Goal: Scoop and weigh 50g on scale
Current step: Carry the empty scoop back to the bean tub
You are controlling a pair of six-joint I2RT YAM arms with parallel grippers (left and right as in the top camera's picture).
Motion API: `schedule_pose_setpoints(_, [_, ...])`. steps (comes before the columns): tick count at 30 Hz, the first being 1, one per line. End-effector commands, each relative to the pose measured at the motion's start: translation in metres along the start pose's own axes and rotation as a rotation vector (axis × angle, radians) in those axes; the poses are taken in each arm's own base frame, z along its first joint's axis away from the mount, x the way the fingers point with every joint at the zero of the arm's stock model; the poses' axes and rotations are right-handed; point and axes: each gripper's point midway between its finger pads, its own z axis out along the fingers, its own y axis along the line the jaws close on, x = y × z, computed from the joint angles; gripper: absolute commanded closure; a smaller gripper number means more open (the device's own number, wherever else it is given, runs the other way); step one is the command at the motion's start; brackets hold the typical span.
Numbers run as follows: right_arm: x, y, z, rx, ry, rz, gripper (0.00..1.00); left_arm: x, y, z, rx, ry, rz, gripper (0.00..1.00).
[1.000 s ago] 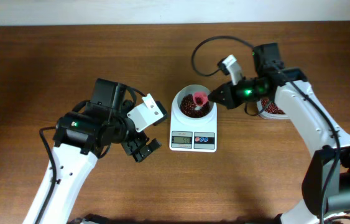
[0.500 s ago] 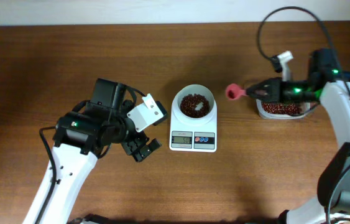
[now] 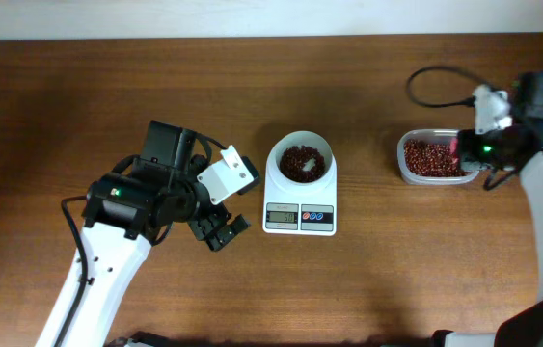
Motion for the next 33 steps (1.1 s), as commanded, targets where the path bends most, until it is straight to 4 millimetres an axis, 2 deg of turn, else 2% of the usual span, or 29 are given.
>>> schedule_pose_setpoints(1, [-0.009, -0.016, -0.001, 0.266, 0.029, -0.100, 0.96, -0.006, 0.000, -0.007, -0.005, -0.028, 0.025, 0.01])
schedule_pose_setpoints(4, [-0.021, -0.013, 0.004, 0.363, 0.021, -0.150, 0.96, -0.006, 0.000, -0.007, -0.005, -0.028, 0.025, 0.01])
schedule_pose_setpoints(7, [-0.027, -0.027, -0.016, 0.538, 0.012, -0.166, 0.96, -0.006, 0.000, -0.007, -0.005, -0.028, 0.025, 0.01])
schedule_pose_setpoints(9, [-0.040, -0.019, -0.040, 0.493, -0.082, -0.073, 0.96, -0.006, 0.000, -0.007, -0.005, -0.028, 0.025, 0.01])
schedule_pose_setpoints(11, [-0.045, -0.008, -0.066, 0.392, -0.137, -0.055, 0.96, -0.006, 0.000, -0.007, -0.005, -0.028, 0.025, 0.01])
schedule_pose_setpoints(13, [-0.043, 0.002, -0.104, 0.262, -0.219, 0.008, 0.96, -0.006, 0.000, -0.007, -0.005, -0.028, 0.025, 0.01])
schedule_pose_setpoints(15, [-0.024, 0.002, -0.140, 0.153, -0.281, 0.079, 0.96, -0.006, 0.000, -0.007, -0.005, -0.028, 0.025, 0.01])
schedule_pose_setpoints(17, [0.008, -0.002, -0.164, 0.067, -0.281, 0.184, 0.96, -0.006, 0.000, -0.007, -0.005, -0.028, 0.025, 0.01])
schedule_pose_setpoints(19, [0.043, 0.005, -0.181, -0.069, -0.265, 0.304, 0.96, -0.006, 0.000, -0.007, -0.005, -0.028, 0.025, 0.01])
schedule_pose_setpoints(20, [0.055, 0.008, -0.183, -0.111, -0.251, 0.350, 0.96, -0.006, 0.000, -0.007, -0.005, -0.028, 0.025, 0.01])
schedule_pose_setpoints(22, [0.078, 0.020, -0.177, -0.205, -0.211, 0.429, 0.96, -0.006, 0.000, -0.007, -0.005, -0.028, 0.025, 0.01])
schedule_pose_setpoints(23, [0.091, 0.028, -0.166, -0.253, -0.184, 0.460, 0.96, -0.006, 0.000, -0.007, -0.005, -0.028, 0.025, 0.01])
schedule_pose_setpoints(25, [0.102, 0.039, -0.148, -0.313, -0.175, 0.484, 0.96, -0.006, 0.000, -0.007, -0.005, -0.028, 0.025, 0.01])
schedule_pose_setpoints(28, [0.111, 0.063, -0.116, -0.479, -0.197, 0.496, 0.96, -0.006, 0.000, -0.007, -0.005, -0.028, 0.025, 0.01])
schedule_pose_setpoints(31, [0.132, 0.087, -0.070, -0.647, -0.160, 0.545, 0.96, -0.006, 0.000, -0.007, -0.005, -0.028, 0.025, 0.01])
schedule_pose_setpoints(33, [0.144, 0.090, -0.048, -0.662, -0.139, 0.560, 0.96, -0.006, 0.000, -0.007, -0.005, -0.028, 0.025, 0.01])
